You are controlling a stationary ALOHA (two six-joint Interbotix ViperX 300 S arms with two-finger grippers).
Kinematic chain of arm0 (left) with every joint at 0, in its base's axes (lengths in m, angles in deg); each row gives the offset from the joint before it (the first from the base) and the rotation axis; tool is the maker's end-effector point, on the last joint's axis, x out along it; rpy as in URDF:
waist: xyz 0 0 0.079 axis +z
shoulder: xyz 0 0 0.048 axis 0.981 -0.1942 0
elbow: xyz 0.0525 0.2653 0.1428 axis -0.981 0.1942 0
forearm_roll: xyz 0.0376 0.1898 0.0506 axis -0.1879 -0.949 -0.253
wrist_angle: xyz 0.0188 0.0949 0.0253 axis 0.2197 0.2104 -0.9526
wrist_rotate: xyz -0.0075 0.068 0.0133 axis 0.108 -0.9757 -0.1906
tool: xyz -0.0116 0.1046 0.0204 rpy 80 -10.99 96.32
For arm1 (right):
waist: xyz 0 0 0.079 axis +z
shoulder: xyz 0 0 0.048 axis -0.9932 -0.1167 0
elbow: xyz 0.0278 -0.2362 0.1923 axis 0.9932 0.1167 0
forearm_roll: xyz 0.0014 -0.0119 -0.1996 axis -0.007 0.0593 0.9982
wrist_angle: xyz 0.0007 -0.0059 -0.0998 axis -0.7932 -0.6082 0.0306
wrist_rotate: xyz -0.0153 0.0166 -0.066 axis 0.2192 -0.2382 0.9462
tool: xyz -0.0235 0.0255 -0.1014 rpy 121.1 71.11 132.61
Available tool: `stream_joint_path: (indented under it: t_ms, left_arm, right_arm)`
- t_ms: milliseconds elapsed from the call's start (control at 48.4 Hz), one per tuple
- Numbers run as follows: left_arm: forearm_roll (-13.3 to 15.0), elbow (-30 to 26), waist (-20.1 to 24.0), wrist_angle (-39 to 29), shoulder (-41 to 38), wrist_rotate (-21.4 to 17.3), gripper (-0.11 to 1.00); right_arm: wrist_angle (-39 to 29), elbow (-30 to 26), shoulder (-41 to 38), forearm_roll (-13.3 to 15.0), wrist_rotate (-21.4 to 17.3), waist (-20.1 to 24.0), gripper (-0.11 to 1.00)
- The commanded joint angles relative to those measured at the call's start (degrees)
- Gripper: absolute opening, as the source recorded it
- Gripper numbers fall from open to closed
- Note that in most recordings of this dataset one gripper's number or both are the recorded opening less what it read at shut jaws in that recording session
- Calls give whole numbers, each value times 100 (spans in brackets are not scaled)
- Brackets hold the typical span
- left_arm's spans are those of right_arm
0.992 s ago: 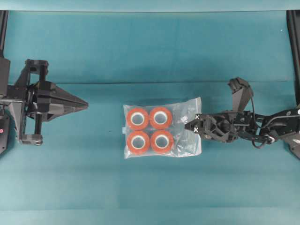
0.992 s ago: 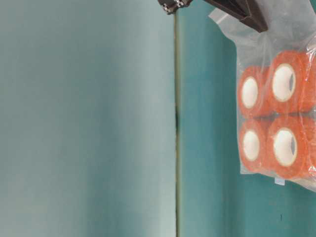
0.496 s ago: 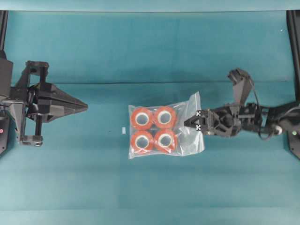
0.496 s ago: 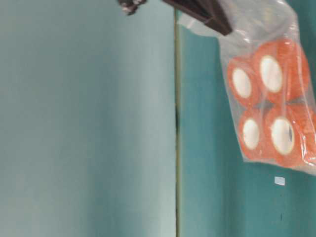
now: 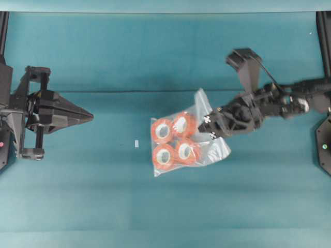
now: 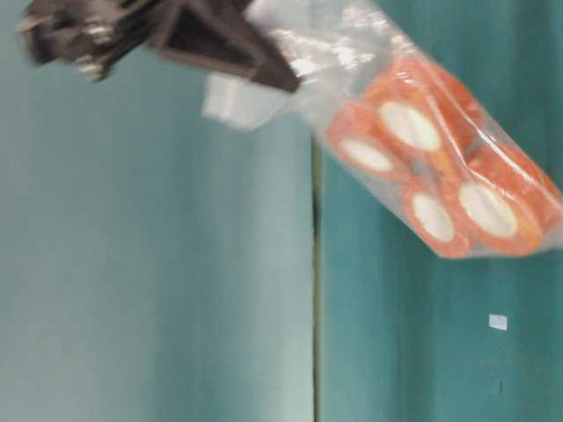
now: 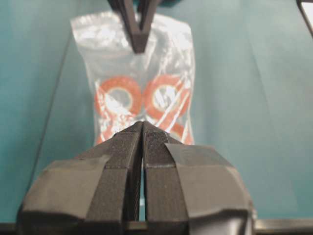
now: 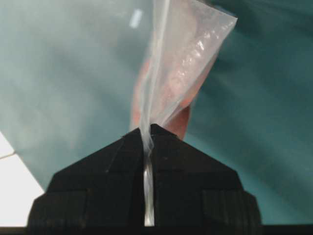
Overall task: Hand over the clear zip bag and make it stand upright.
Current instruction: 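Lift the bag with the right gripper and swing it upright toward center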
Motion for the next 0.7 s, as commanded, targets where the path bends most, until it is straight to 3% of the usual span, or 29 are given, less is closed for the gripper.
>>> stream_joint_path:
  t_ms: [0,517,682]
  left_arm:
    - [-9,-62,0,26,9,0,-1]
    - [-9,-62,0,26,9,0,-1]
    - [-9,-62,0,26,9,0,-1]
  right_arm:
    - [-290,-413,53,-18,237,-44,1]
    - [-1969,-1626,-378,202,1028,-97,1]
    - [-2443,-1925,-536,264,1485,-97,1]
